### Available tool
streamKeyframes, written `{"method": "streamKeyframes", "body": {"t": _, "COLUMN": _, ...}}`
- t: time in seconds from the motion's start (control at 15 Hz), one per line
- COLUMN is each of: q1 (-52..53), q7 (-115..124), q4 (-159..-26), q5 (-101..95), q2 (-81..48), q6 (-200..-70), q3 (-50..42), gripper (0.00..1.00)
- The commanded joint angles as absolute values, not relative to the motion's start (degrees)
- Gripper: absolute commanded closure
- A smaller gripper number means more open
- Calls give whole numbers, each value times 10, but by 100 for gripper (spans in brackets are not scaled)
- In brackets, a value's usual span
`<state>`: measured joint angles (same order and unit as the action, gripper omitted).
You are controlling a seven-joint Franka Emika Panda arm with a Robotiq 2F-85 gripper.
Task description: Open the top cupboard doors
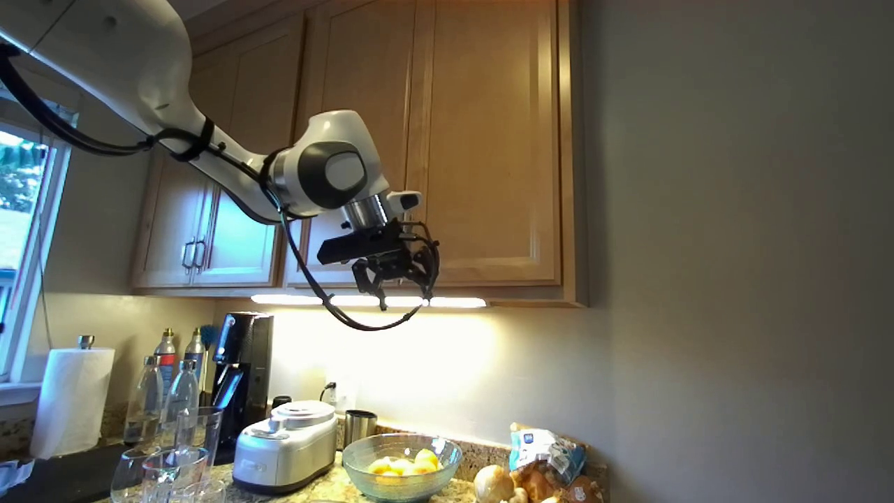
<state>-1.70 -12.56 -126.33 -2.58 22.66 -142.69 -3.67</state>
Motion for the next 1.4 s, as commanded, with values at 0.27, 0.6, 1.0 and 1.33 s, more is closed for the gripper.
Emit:
{"method": "streamKeyframes", "body": {"t": 0.27, "q1": 16, "q7": -117, "q4": -1253, "q5": 34, "q2": 280, "q6": -1481, "q3": -46, "gripper": 0}}
{"method": "streamKeyframes", "body": {"t": 0.6, "q1": 42, "q7": -126, "q4": -1224, "q5": 69, "q2": 265, "q6": -1527, "q3": -50, "gripper": 0}}
{"method": "streamKeyframes", "body": {"t": 1.0, "q1": 58, "q7": -133, "q4": -1183, "q5": 79, "q2": 235, "q6": -1565, "q3": -61, "gripper": 0}}
{"method": "streamKeyframes", "body": {"t": 1.33, "q1": 71, "q7": -148, "q4": -1146, "q5": 96, "q2": 193, "q6": -1565, "q3": -69, "gripper": 0}}
